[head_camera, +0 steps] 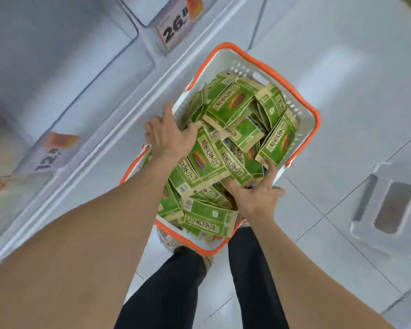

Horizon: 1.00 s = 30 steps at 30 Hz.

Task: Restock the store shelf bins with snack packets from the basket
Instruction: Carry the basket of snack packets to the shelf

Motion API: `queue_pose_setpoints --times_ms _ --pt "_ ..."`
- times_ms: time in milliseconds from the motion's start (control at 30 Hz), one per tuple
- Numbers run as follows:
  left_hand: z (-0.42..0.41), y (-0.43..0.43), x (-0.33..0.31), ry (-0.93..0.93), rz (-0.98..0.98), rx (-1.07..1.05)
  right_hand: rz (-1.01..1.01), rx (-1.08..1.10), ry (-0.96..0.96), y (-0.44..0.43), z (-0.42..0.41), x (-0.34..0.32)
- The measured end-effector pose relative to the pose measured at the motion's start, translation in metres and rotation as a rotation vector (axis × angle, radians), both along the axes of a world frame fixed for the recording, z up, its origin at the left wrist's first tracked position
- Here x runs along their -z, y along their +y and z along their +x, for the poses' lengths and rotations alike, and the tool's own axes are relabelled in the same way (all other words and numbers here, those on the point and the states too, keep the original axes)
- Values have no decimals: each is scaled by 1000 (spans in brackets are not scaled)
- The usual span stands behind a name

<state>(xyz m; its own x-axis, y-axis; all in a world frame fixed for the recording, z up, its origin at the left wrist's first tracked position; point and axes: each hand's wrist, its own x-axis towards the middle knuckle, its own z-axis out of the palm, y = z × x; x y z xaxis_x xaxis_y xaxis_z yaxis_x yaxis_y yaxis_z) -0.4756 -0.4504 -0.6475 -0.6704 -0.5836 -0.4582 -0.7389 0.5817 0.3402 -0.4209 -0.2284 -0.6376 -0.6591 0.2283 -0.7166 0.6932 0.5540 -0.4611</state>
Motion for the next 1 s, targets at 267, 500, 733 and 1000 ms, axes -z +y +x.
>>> queue_pose_setpoints --times_ms 267,500,733,1000 --pt "-19 -1 74 5 -20 39 53 -1 -7 -3 -20 78" --pt "-27 25 34 -204 -61 255 144 -329 -158 -9 -26 36" --pt "-21 79 -87 -239 241 684 -21 -761 -111 -4 -41 -90" --pt "-22 186 -192 -214 155 1027 130 -619 -129 142 1 -169"
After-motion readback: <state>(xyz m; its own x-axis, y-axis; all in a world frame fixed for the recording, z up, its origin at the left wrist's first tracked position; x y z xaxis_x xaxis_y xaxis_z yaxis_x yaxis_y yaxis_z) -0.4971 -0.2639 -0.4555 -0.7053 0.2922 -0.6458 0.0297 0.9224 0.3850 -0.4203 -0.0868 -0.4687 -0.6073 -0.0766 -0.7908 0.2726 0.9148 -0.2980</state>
